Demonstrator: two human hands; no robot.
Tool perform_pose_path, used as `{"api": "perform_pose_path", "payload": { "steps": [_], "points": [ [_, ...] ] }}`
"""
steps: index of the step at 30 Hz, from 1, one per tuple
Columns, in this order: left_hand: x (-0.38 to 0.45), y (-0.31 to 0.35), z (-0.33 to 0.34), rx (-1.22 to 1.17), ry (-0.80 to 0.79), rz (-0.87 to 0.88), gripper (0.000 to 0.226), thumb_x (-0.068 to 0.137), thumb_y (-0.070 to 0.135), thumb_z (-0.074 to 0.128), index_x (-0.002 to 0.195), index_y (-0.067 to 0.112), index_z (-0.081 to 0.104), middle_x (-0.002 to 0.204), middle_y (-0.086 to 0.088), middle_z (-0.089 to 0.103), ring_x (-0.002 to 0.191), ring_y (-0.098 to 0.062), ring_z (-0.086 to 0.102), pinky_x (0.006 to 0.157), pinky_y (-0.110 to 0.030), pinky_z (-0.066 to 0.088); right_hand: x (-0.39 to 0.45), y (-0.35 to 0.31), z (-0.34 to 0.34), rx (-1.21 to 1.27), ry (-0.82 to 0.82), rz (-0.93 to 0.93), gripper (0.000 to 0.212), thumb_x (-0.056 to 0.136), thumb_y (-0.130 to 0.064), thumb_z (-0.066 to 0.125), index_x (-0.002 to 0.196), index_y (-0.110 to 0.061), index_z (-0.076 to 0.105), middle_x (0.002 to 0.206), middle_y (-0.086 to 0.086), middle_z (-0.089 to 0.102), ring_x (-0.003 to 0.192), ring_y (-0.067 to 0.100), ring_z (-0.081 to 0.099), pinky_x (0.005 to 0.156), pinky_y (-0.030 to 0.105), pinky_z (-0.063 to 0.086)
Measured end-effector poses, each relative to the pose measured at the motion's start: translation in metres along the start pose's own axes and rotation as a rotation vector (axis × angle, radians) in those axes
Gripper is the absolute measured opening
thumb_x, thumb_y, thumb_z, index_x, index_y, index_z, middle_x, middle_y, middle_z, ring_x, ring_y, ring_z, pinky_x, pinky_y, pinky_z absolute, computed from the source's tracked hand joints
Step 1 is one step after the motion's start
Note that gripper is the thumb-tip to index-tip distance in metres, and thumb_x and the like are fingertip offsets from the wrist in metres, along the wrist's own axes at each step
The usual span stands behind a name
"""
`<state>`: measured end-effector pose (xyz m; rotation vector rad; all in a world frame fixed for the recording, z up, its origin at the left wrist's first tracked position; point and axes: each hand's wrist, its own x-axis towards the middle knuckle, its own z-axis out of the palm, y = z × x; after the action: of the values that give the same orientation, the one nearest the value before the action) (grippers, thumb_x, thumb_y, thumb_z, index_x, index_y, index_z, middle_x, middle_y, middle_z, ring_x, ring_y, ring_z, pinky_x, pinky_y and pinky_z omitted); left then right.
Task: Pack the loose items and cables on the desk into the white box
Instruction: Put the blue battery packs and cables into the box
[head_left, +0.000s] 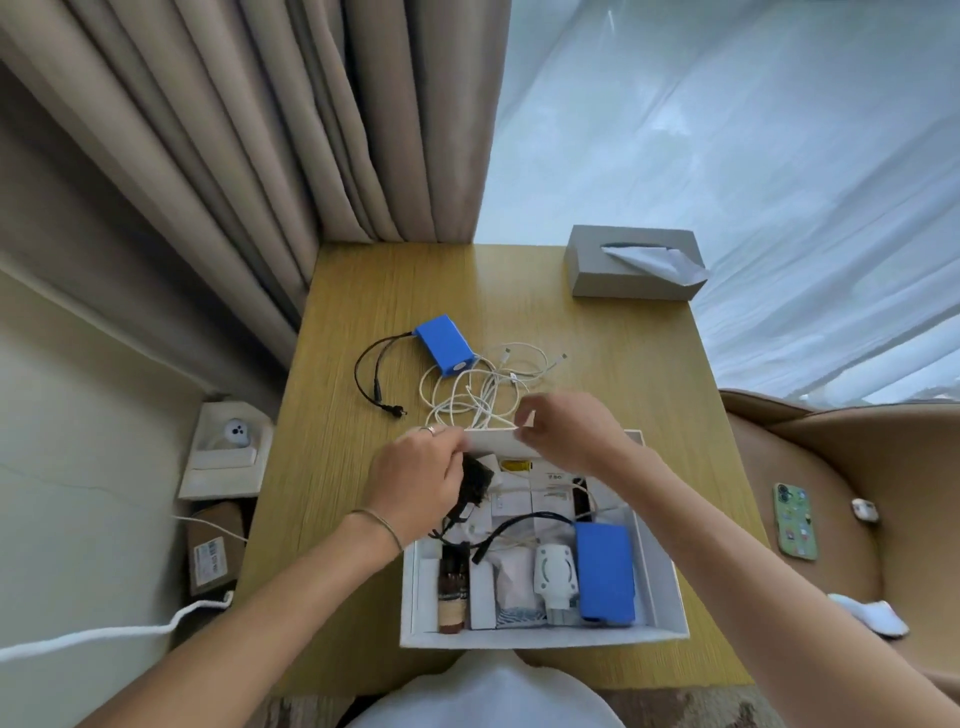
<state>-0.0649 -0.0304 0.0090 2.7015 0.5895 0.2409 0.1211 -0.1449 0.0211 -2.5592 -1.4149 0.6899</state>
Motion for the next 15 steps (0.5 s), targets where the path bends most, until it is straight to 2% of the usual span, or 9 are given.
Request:
{"api": "perform_pose_path", "payload": {
  "steps": [2, 4, 6, 9, 10, 12, 15],
  "points": [
    [0.011, -0.016, -0.013, -0.023, 0.043, -0.06, 0.015, 0.092, 0.019, 0.056, 0.099, 0.027, 0.066, 0.077, 0.015, 0.054, 0.066, -0.006, 0.049, 0.05, -0.019, 0.038, 0.02, -0.017, -0.008, 0.061, 0.077, 0.009, 0.015, 0.097, -0.028, 0.057, 0.102, -0.028, 0.071, 0.1, -0.007, 0.074, 0.075, 0.007, 0.064, 0.064, 0.025, 0.056],
    [0.021, -0.035, -0.023, -0.037, 0.064, -0.114, 0.016, 0.093, 0.021, 0.055, 0.103, 0.028, 0.065, 0.084, 0.013, 0.057, 0.076, -0.007, 0.052, 0.059, -0.022, 0.046, 0.043, -0.03, -0.012, 0.106, 0.138, 0.049, 0.02, 0.096, -0.024, 0.054, 0.102, -0.026, 0.073, 0.101, -0.005, 0.074, 0.081, 0.013, 0.065, 0.065, 0.029, 0.056],
    [0.03, -0.056, -0.03, -0.042, 0.074, -0.155, 0.017, 0.092, 0.021, 0.055, 0.106, 0.028, 0.064, 0.091, 0.012, 0.06, 0.084, -0.009, 0.055, 0.066, -0.024, 0.048, 0.07, -0.039, -0.01, 0.141, 0.168, 0.117, 0.023, 0.094, -0.025, 0.053, 0.108, -0.026, 0.072, 0.105, -0.003, 0.075, 0.086, 0.018, 0.067, 0.067, 0.031, 0.056],
    [0.041, -0.087, -0.035, -0.059, 0.04, -0.211, 0.02, 0.093, 0.022, 0.055, 0.109, 0.029, 0.063, 0.096, 0.011, 0.06, 0.09, -0.009, 0.055, 0.071, -0.025, 0.046, 0.113, -0.05, -0.002, 0.201, 0.164, 0.173, 0.031, 0.09, -0.025, 0.06, 0.121, -0.026, 0.066, 0.116, -0.001, 0.073, 0.094, 0.019, 0.067, 0.06, 0.027, 0.047],
    [0.043, -0.096, -0.035, -0.063, 0.026, -0.225, 0.02, 0.093, 0.022, 0.056, 0.11, 0.029, 0.063, 0.098, 0.011, 0.06, 0.092, -0.009, 0.055, 0.072, -0.024, 0.044, 0.128, -0.053, 0.001, 0.206, 0.162, 0.173, 0.035, 0.09, -0.023, 0.062, 0.125, -0.024, 0.064, 0.121, 0.0, 0.071, 0.099, 0.019, 0.066, 0.062, 0.026, 0.046],
    [0.048, -0.111, -0.033, -0.079, -0.018, -0.256, 0.021, 0.093, 0.021, 0.056, 0.111, 0.028, 0.064, 0.103, 0.01, 0.062, 0.099, -0.01, 0.057, 0.075, -0.023, 0.044, 0.158, -0.058, 0.008, 0.186, 0.151, 0.176, 0.043, 0.089, -0.019, 0.063, 0.132, -0.019, 0.058, 0.129, 0.004, 0.066, 0.109, 0.023, 0.064, 0.074, 0.032, 0.051],
    [0.053, -0.126, -0.027, -0.115, -0.074, -0.306, 0.022, 0.093, 0.02, 0.055, 0.111, 0.028, 0.065, 0.107, 0.009, 0.063, 0.104, -0.009, 0.057, 0.077, -0.024, 0.046, 0.193, -0.065, 0.025, 0.093, 0.092, 0.21, 0.055, 0.089, -0.019, 0.066, 0.14, -0.015, 0.047, 0.131, 0.011, 0.058, 0.112, 0.029, 0.06, 0.092, 0.043, 0.054]
  ]
}}
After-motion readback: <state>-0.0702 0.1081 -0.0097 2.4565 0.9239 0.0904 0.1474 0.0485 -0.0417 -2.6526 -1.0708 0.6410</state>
